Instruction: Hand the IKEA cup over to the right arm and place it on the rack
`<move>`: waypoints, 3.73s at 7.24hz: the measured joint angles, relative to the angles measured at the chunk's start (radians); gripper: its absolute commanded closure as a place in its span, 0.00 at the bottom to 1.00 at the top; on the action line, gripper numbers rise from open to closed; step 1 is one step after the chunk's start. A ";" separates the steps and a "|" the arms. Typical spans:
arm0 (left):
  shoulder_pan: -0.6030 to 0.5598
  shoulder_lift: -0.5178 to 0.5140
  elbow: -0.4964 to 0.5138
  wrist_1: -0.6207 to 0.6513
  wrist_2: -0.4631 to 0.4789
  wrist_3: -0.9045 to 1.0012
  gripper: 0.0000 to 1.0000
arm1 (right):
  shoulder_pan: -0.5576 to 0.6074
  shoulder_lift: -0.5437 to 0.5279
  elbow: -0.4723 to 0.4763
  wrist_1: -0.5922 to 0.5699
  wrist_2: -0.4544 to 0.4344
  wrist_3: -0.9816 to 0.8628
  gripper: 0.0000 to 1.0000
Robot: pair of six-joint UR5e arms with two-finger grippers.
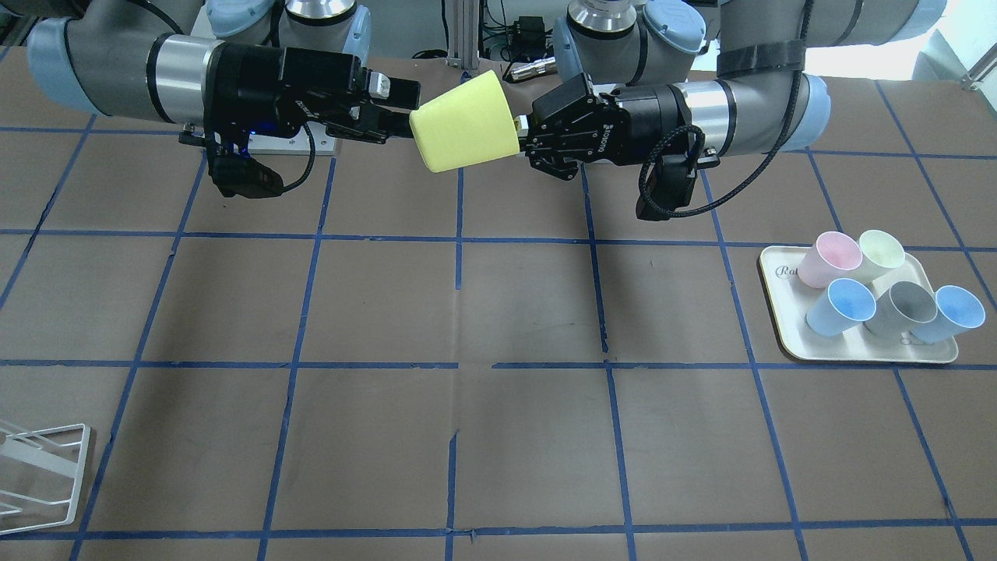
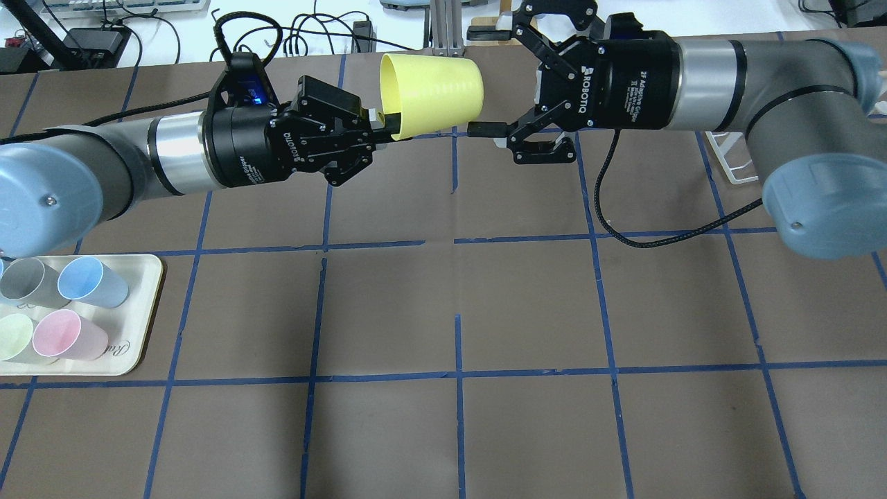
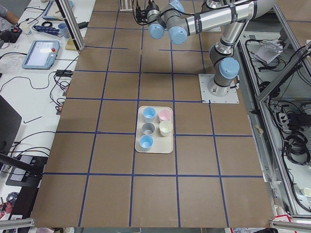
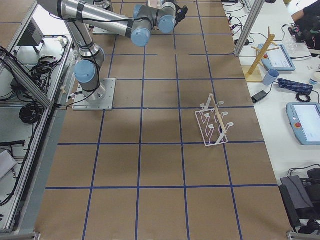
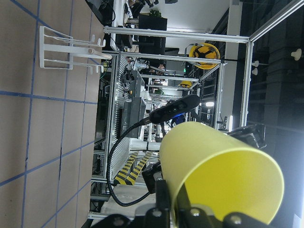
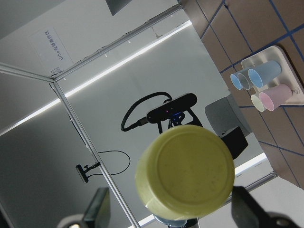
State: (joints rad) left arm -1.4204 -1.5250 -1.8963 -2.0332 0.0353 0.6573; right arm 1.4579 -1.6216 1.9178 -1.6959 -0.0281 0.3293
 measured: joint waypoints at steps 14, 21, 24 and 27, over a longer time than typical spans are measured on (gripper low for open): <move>0.000 0.031 -0.016 0.005 -0.011 -0.003 0.53 | 0.025 0.048 -0.003 -0.034 0.028 0.165 0.88; 0.020 0.090 -0.005 -0.009 -0.052 -0.173 0.00 | -0.013 0.044 0.002 -0.053 0.018 0.204 0.89; 0.201 0.132 0.021 0.008 0.347 -0.311 0.00 | -0.075 -0.011 -0.028 -0.065 -0.203 0.223 0.91; 0.212 0.116 0.051 0.324 0.893 -0.582 0.00 | -0.086 -0.120 -0.043 -0.059 -0.642 0.170 0.99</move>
State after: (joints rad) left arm -1.2082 -1.4090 -1.8452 -1.7089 0.9283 0.0751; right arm 1.3723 -1.7417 1.8748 -1.7552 -0.6699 0.4989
